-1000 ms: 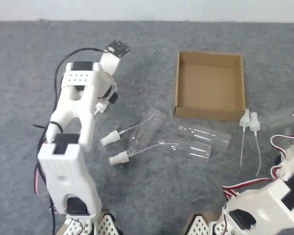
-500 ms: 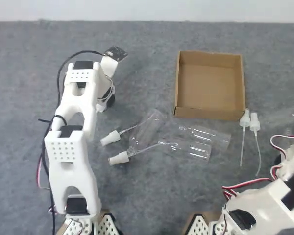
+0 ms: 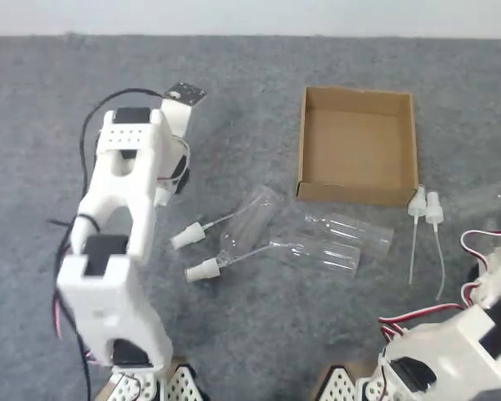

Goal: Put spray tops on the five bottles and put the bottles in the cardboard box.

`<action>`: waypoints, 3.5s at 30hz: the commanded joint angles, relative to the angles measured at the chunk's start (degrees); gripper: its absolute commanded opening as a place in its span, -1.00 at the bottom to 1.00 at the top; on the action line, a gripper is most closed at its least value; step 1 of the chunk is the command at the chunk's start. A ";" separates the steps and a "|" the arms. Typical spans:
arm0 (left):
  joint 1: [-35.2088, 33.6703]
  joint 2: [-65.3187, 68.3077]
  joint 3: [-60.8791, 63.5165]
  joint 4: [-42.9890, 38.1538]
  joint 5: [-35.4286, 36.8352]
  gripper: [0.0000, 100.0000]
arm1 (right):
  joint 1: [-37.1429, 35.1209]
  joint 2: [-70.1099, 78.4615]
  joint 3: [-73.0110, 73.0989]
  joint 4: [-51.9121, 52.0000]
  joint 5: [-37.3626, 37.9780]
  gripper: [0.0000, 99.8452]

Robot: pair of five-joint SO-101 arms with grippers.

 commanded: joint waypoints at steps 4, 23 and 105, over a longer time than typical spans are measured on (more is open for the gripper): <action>1.58 -23.38 18.07 -4.22 6.68 -0.98 | -0.40 -1.10 -2.90 0.84 0.79 -0.91; 3.08 -27.52 21.05 -1.58 11.60 -0.98 | -0.04 -1.10 -3.25 0.57 11.43 -0.91; 5.63 -59.60 37.49 -13.01 18.81 -0.98 | -18.15 -16.13 -37.10 31.25 -9.49 -0.99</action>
